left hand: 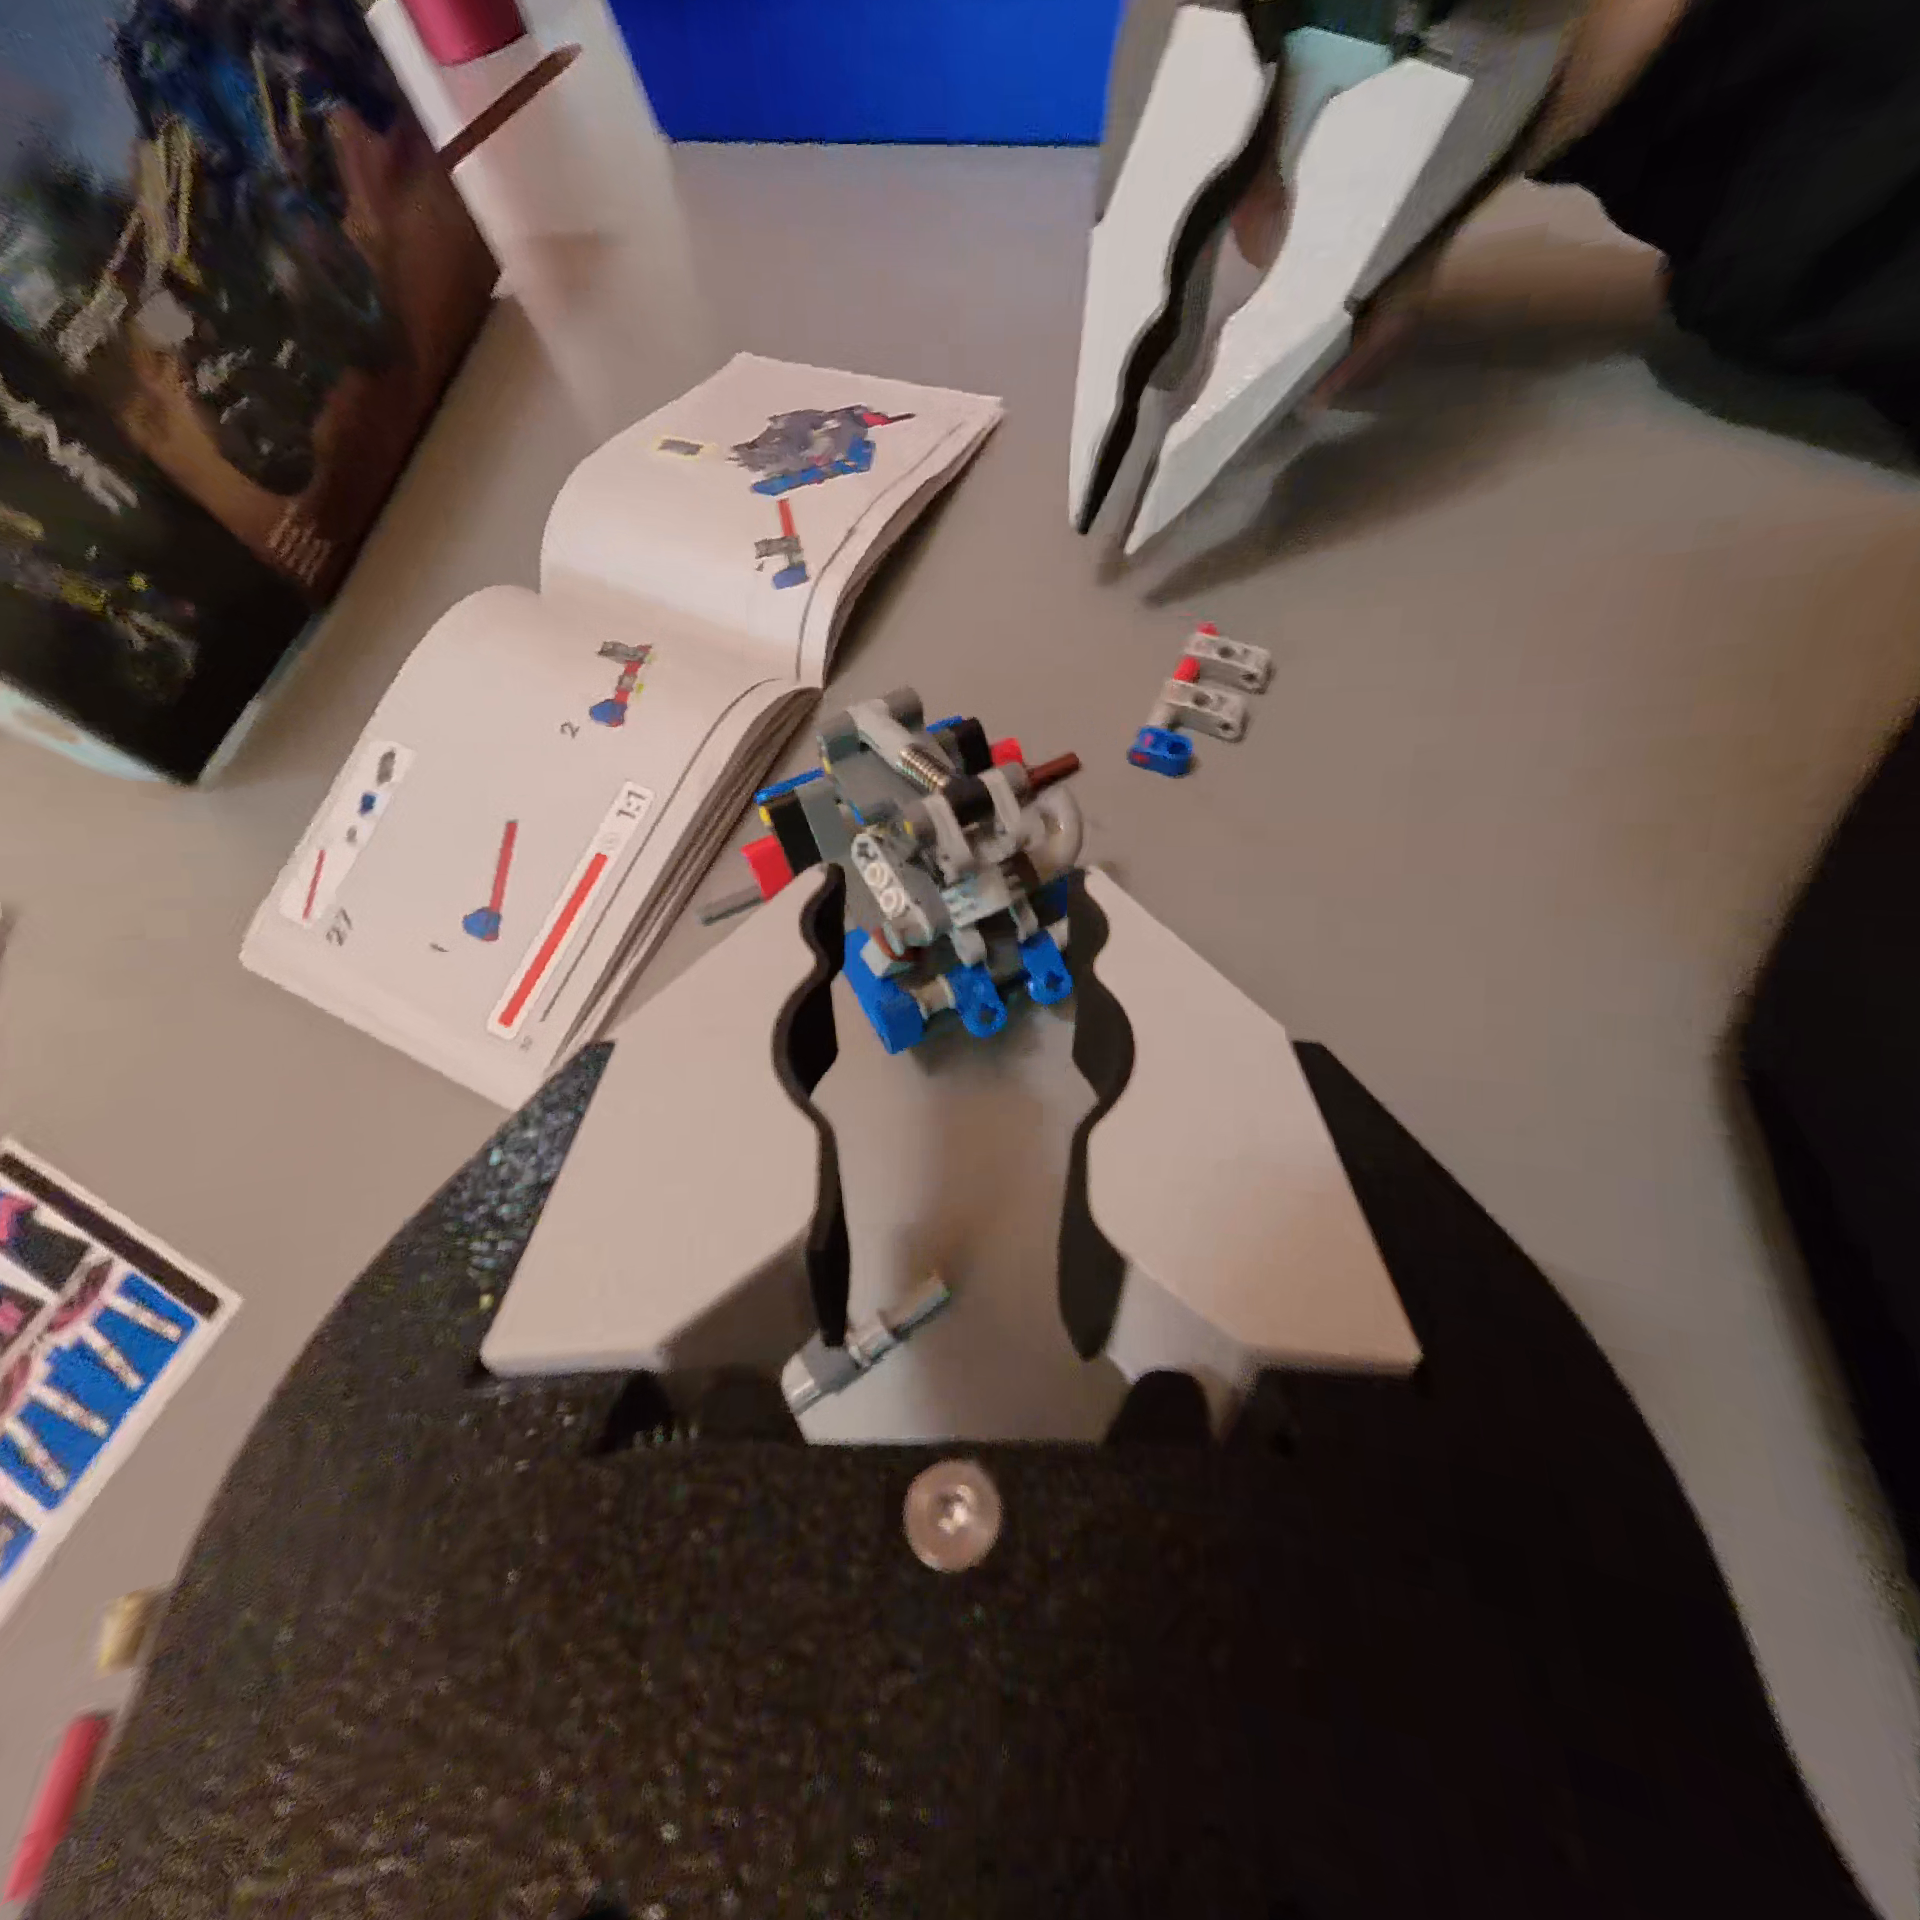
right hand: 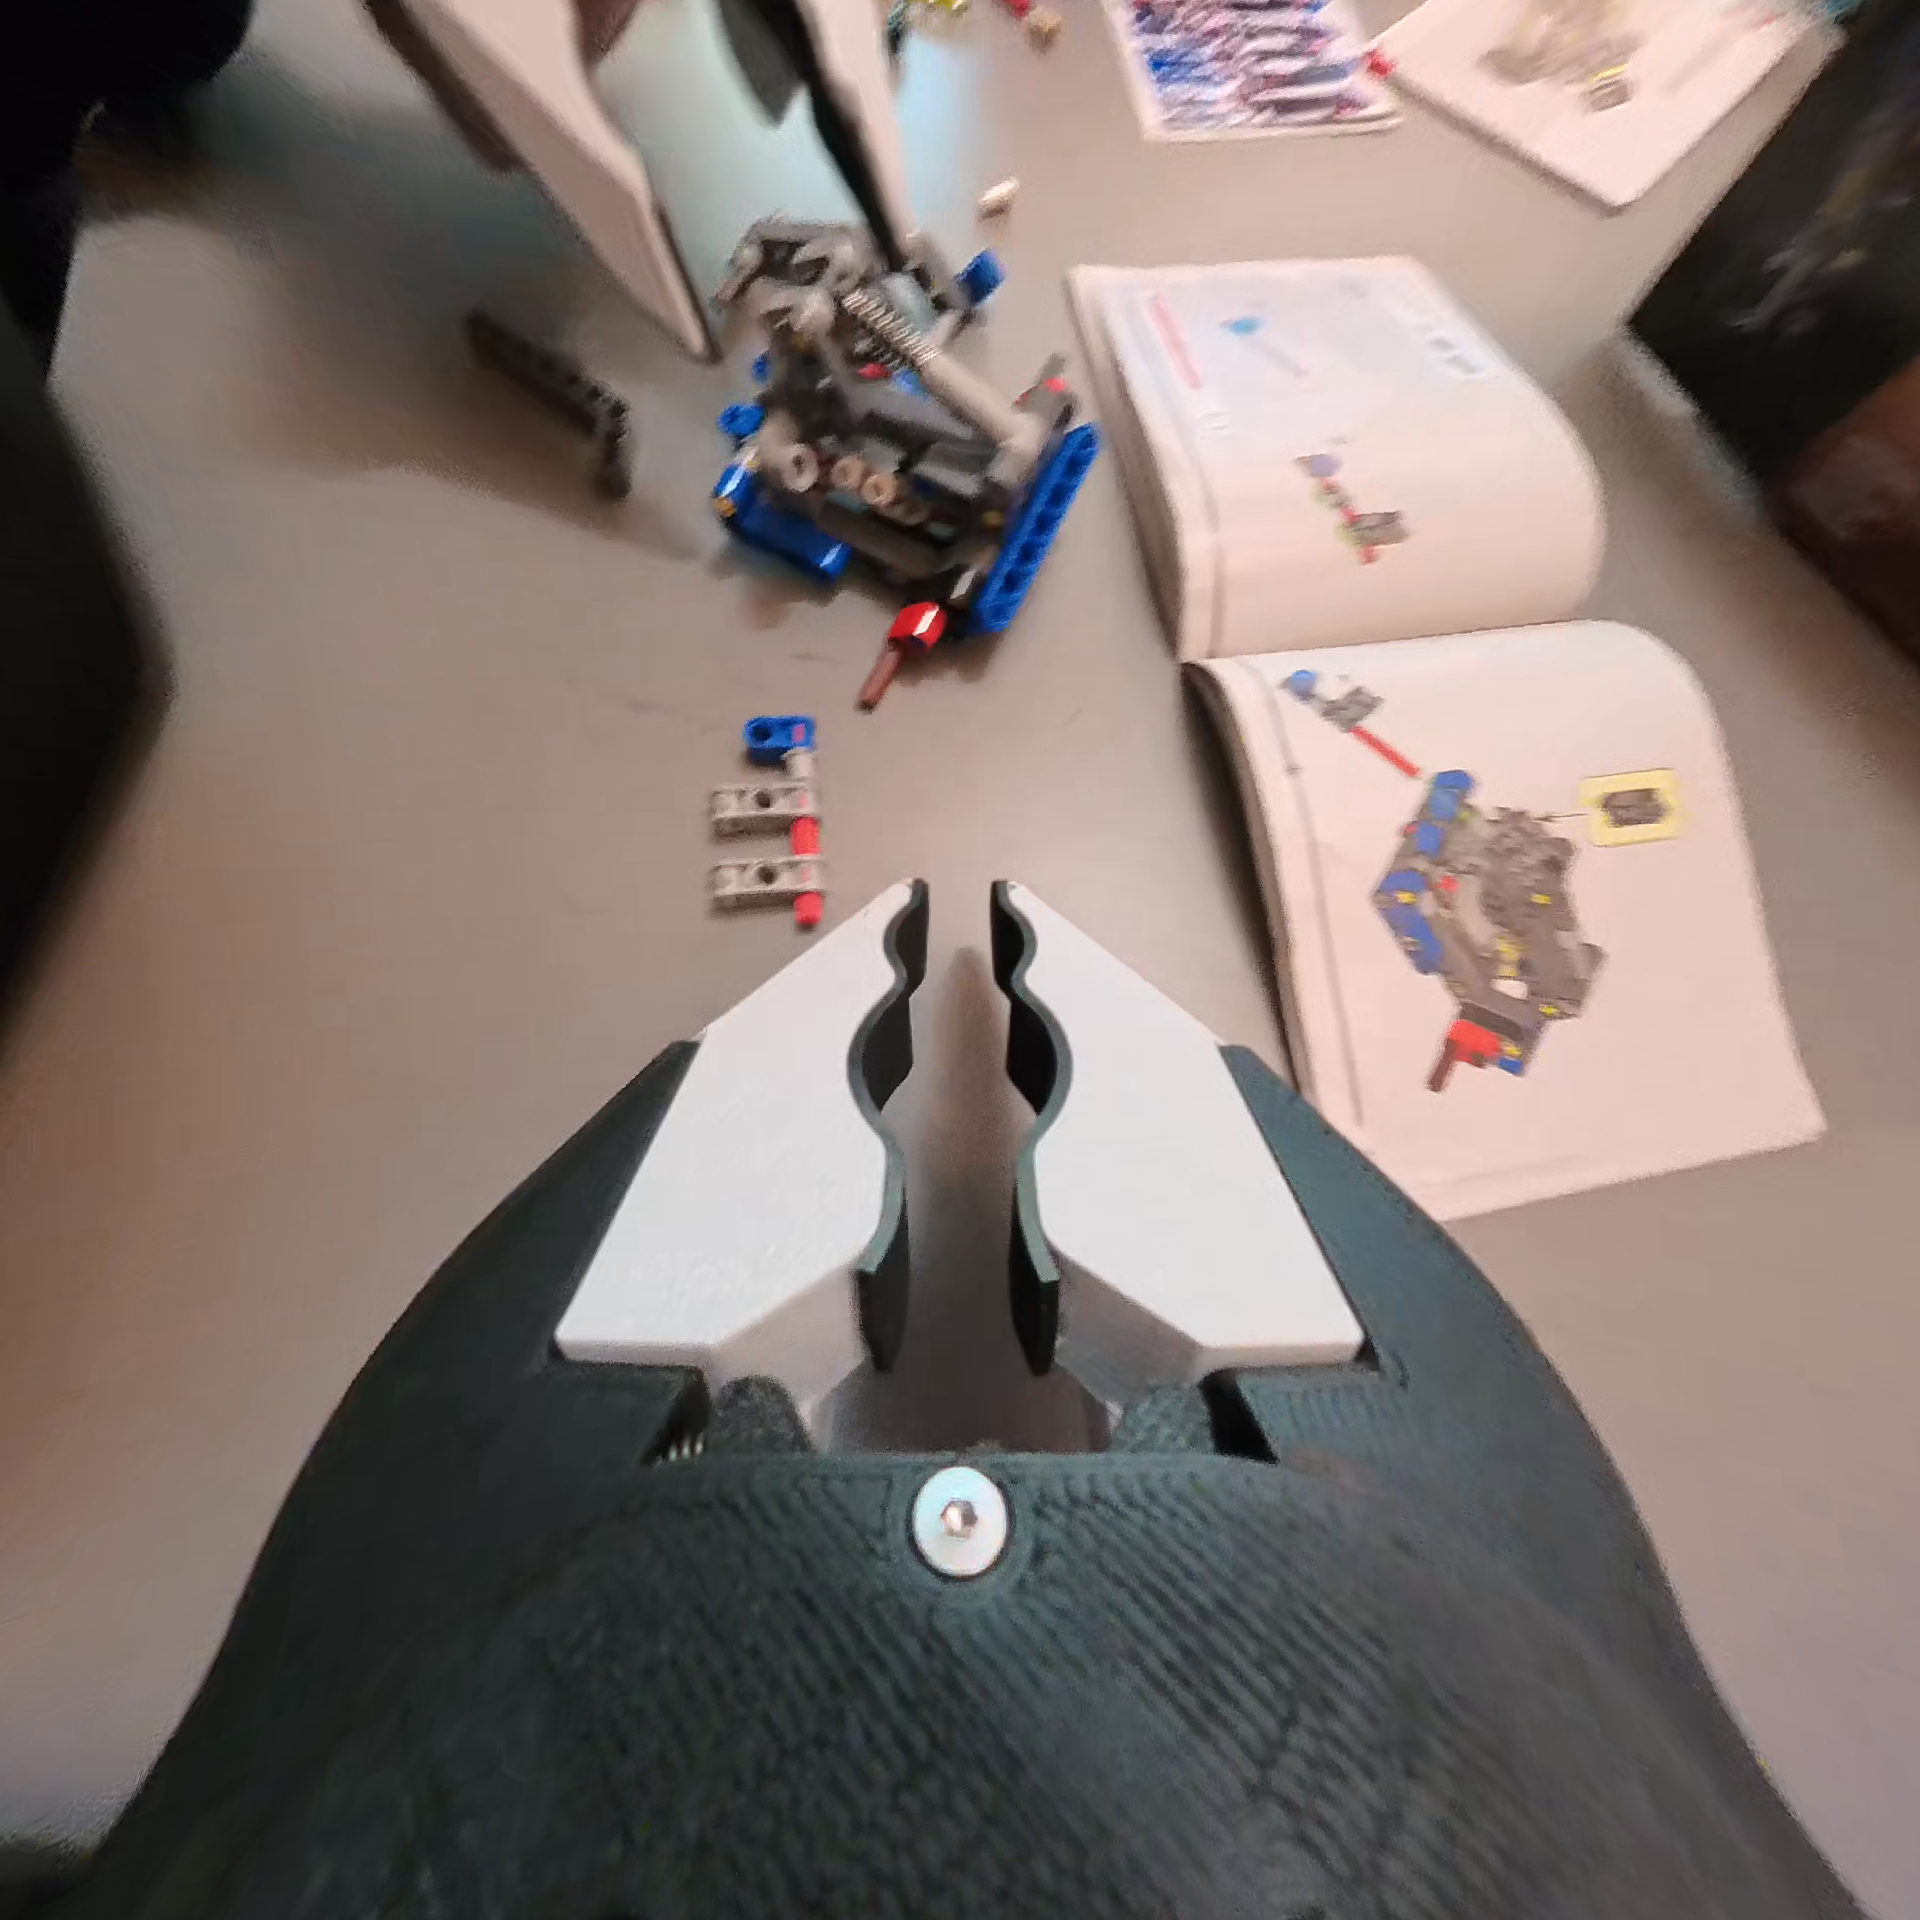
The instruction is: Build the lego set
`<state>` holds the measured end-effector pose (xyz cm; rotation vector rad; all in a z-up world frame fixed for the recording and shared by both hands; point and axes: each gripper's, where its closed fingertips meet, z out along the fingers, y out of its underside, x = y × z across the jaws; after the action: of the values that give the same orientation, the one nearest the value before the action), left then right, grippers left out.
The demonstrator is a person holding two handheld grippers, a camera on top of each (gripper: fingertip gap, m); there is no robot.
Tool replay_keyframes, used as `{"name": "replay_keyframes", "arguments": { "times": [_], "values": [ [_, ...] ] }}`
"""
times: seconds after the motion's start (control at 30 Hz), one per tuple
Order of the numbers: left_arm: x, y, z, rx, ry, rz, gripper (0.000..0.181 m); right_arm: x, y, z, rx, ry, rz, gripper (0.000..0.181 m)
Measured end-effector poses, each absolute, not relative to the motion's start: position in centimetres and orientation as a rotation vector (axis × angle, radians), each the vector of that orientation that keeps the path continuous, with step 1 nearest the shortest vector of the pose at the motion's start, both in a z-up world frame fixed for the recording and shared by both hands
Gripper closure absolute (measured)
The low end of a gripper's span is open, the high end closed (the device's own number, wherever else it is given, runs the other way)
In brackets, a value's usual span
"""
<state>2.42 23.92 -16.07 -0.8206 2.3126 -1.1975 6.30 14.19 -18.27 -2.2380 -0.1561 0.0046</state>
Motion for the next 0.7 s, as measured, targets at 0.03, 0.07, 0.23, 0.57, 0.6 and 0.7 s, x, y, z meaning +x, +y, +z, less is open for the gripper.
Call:
{"name": "replay_keyframes", "arguments": {
  "times": [0.03,0.07,0.23,0.57,0.6,0.7],
  "values": [
    [2.5,23.5,-16.2,-0.877,2.314,-1.201,0.137,6.9,14.5,-18.1,-2.219,-0.122,-0.028,0.172],
    [2.5,23.1,-16.4,-0.926,2.317,-1.205,0.136,7.4,14.7,-18.0,-2.207,-0.101,-0.05,0.172],
    [2.8,22.7,-18.0,-1.009,2.329,-1.023,0.131,8.3,15.1,-18.4,-2.196,-0.056,-0.102,0.173],
    [4.3,24.4,-16.6,-0.903,2.189,-1.143,0.142,9.1,15.6,-17.6,-2.135,-0.045,-0.173,0.173],
    [4.4,24.5,-15.7,-0.923,2.148,-1.235,0.142,9.1,15.8,-17.3,-2.118,-0.059,-0.186,0.173],
    [4.4,24.6,-13.0,-1.058,2.041,-1.588,0.142,8.5,16.6,-16.1,-2.047,-0.124,-0.231,0.168]
  ]
}}
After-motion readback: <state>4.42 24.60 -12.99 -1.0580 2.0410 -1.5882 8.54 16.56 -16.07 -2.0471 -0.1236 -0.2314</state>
